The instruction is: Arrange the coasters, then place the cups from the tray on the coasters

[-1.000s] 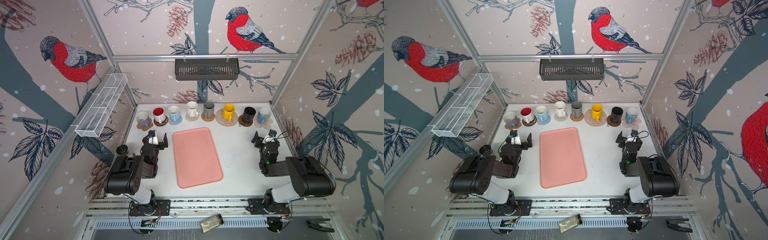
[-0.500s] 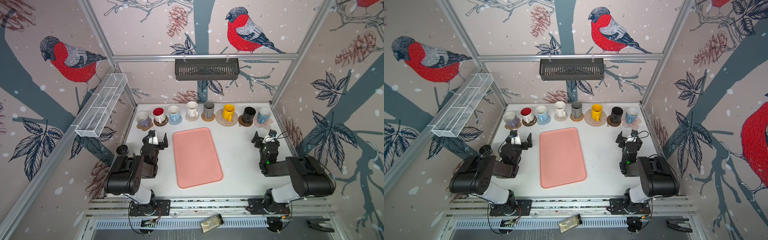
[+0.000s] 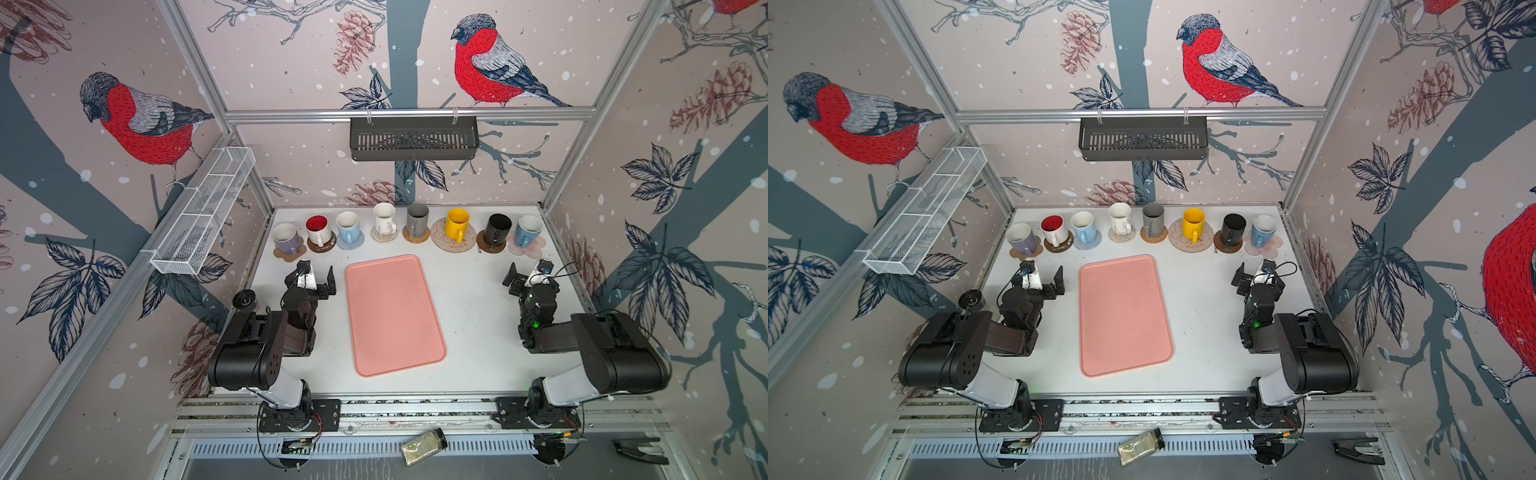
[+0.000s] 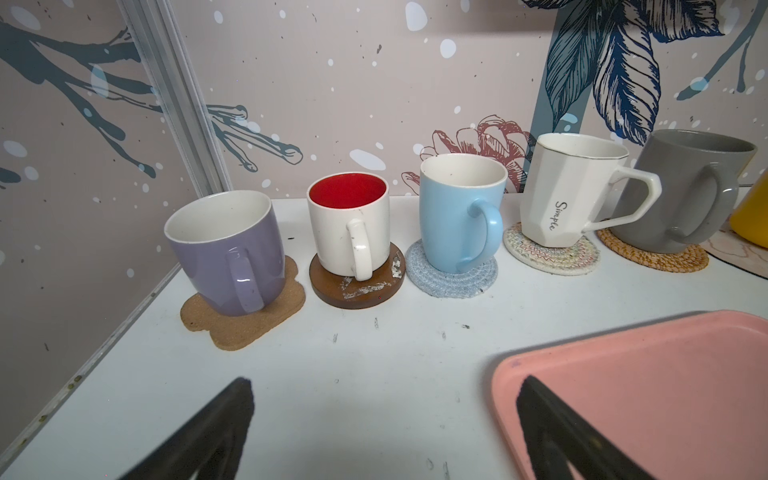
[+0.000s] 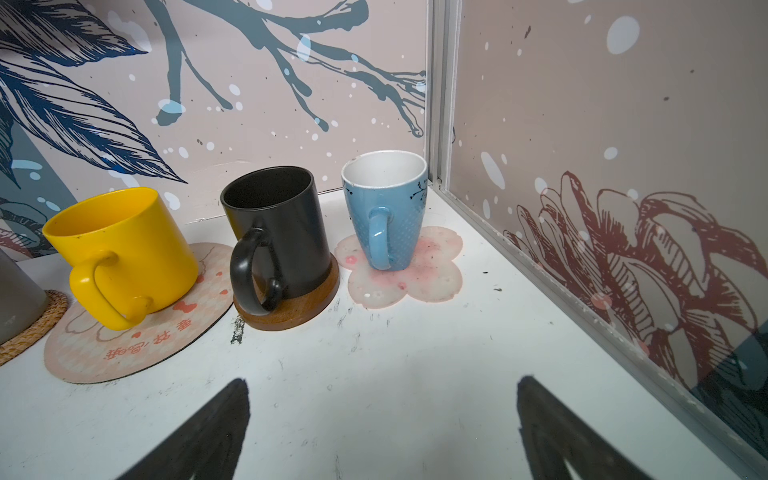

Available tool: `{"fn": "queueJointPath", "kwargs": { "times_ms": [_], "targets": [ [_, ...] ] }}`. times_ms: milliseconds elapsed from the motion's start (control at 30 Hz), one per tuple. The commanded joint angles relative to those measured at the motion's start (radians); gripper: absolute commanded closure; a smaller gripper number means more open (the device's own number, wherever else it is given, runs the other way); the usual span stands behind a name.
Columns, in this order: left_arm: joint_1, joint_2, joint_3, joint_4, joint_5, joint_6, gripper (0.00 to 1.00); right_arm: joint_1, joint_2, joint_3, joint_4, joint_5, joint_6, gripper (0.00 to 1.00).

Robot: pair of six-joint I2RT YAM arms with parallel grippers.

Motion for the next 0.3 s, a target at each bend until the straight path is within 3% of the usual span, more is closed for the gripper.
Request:
{"fn": "queueJointPath", "kwargs": {
  "times_ms": [0, 267],
  "targets": [
    [0.002, 0.001, 0.001, 0.013, -0.01, 0.0, 0.01, 0.001, -0.004, -0.001, 0.022, 0.009, -0.001, 0.0],
    [0.002, 0.001, 0.004, 0.009, -0.004, -0.003, 0.01, -0.025, -0.003, 0.013, -0.007, -0.05, 0.006, 0.01]
  ]
}}
